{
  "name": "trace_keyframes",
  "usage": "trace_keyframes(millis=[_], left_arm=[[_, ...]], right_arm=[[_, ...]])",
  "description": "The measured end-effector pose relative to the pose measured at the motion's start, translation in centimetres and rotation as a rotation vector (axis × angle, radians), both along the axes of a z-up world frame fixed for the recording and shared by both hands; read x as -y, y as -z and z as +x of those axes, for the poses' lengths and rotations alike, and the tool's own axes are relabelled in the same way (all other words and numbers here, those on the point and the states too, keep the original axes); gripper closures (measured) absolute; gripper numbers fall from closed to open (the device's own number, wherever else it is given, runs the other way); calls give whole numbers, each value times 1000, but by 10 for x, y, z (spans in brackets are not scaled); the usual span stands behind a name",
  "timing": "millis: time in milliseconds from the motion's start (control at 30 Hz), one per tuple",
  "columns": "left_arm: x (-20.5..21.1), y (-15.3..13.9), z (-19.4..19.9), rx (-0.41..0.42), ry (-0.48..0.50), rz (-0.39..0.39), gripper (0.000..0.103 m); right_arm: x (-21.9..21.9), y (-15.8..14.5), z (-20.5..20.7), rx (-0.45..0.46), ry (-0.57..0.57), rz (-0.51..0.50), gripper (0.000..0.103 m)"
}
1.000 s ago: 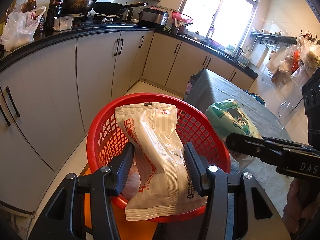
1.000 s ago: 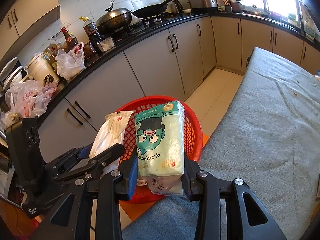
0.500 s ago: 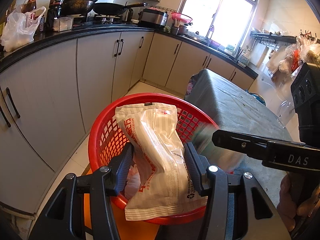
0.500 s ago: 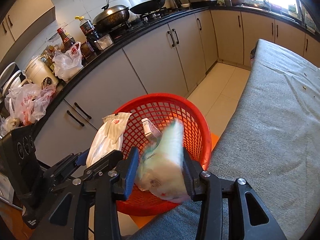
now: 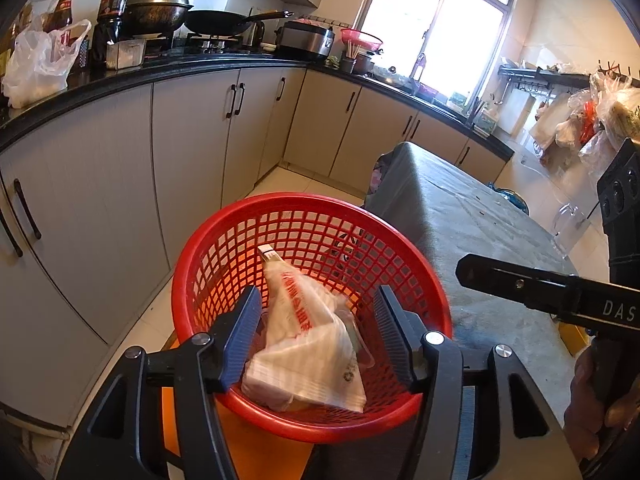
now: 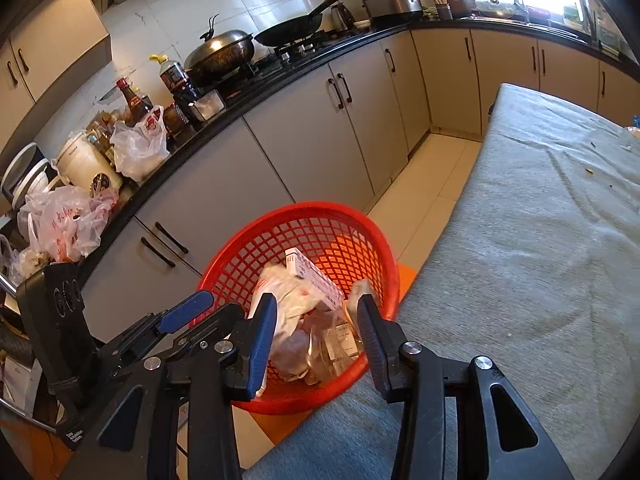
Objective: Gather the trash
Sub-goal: 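Move both open tools back over the table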
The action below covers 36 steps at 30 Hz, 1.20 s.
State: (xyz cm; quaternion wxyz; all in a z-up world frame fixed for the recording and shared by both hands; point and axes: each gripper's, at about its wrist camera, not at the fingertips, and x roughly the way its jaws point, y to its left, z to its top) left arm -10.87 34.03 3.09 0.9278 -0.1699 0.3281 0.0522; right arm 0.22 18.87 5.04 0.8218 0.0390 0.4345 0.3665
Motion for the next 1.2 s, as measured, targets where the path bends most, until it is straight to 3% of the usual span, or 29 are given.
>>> trace_keyframes(millis=[267,833,1200], left_arm=[[9,-7,-4,11,-1,14,39],[28,-17,-12,17,27,39,37],[77,-22,-5,16,129,49,37]], right_arm=[[15,-4,-7,5,19,8,56],[46,0,-21,-13,56,26,54],[92,-3,-35,-1,115,51,54]])
